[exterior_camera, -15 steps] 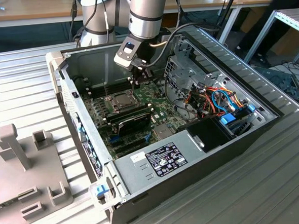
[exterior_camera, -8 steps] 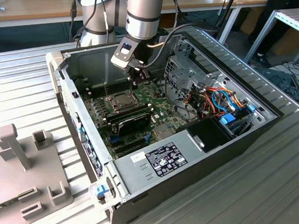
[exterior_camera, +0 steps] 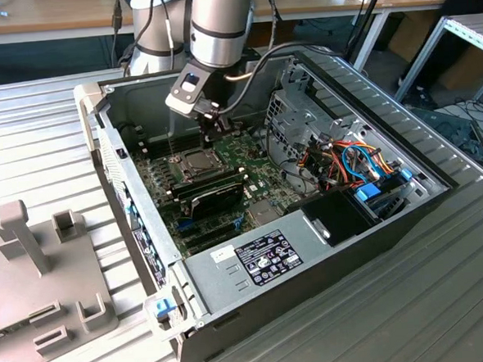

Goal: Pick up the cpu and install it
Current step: 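Close the cpu cover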

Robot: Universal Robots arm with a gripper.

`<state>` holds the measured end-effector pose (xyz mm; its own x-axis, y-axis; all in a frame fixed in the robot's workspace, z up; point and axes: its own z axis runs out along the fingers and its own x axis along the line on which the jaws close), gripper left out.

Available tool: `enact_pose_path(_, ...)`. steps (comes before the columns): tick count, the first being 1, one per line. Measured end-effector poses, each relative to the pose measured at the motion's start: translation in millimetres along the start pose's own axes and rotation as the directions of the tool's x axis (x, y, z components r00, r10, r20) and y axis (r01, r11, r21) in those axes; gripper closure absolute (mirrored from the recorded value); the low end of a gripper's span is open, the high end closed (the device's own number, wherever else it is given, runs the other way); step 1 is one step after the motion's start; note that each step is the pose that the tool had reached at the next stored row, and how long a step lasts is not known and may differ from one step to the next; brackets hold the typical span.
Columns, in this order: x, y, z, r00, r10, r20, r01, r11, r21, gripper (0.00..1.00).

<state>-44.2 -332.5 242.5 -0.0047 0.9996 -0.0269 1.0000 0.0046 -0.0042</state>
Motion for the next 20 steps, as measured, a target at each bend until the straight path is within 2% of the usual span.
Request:
enact_pose_path(3,0.2,-7.7,1.9,1.0,0.0,0.0005,0.0,1.0,0.0,0.89)
enact_pose_path(5,0.5,-15.5,3.9,1.0,0.0,0.0012,0.0,1.0,0.0,0.89)
enact_pose_path(9,1.0,-26.8,6.6,1.0,0.0,0.0017,0.0,1.0,0.0,0.89)
enact_pose_path(16,1.1,-35.1,9.7,1.0,0.0,0.0021,0.0,1.0,0.0001,0.89)
enact_pose_path(20,1.3,-37.5,16.1,1.0,0.0,0.0022,0.0,1.0,0.0001,0.89)
